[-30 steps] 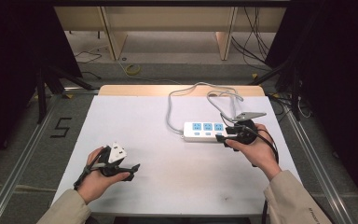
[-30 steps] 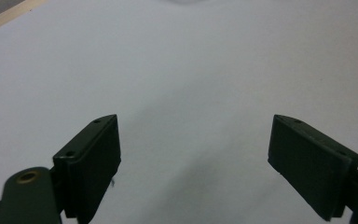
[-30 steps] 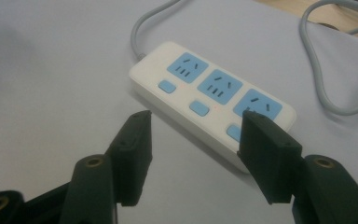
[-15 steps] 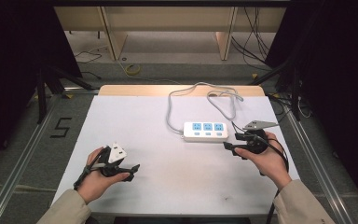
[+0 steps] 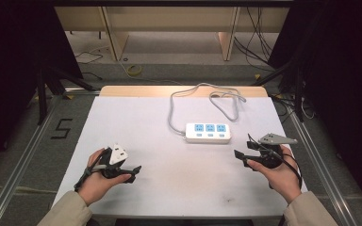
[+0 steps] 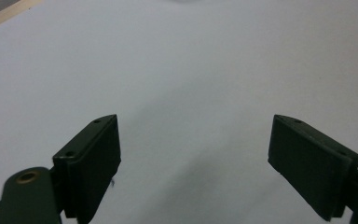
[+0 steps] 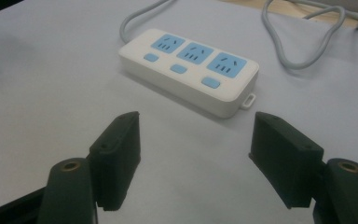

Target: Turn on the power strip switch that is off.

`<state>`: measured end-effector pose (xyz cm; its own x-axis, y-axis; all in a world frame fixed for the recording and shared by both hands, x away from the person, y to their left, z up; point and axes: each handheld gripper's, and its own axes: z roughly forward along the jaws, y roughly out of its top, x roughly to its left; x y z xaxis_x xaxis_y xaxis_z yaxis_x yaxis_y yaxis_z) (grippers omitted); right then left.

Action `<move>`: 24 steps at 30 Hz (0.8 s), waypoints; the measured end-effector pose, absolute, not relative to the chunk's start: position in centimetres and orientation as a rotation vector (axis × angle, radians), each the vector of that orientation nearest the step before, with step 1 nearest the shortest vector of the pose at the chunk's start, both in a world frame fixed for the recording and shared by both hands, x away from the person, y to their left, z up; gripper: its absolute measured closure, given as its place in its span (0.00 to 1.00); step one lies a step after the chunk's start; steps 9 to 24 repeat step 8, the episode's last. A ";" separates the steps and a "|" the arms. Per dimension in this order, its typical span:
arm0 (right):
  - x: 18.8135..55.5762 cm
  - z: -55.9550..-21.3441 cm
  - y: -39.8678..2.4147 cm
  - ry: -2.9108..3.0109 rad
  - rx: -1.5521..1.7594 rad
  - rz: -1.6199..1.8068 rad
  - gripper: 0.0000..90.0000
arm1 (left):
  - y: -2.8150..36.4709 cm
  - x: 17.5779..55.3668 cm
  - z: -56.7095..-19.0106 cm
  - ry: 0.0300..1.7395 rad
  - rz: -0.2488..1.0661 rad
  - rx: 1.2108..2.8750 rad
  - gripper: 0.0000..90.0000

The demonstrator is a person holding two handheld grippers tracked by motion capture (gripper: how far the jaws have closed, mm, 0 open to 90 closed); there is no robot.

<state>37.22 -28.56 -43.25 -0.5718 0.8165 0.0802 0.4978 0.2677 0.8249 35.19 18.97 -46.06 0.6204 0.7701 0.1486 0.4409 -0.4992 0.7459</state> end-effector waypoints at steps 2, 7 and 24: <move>36.9 -43.1 -28.6 2.166 1.192 1.223 0.37 | 19.0 35.2 -46.0 0.945 0.622 2.160 0.18; 36.5 -43.3 -28.7 2.145 1.189 1.235 0.37 | 18.9 35.2 -46.0 0.940 0.620 2.167 0.18; 36.5 -43.4 -28.7 2.149 1.186 1.232 0.37 | 18.9 35.2 -46.1 0.939 0.614 2.170 0.18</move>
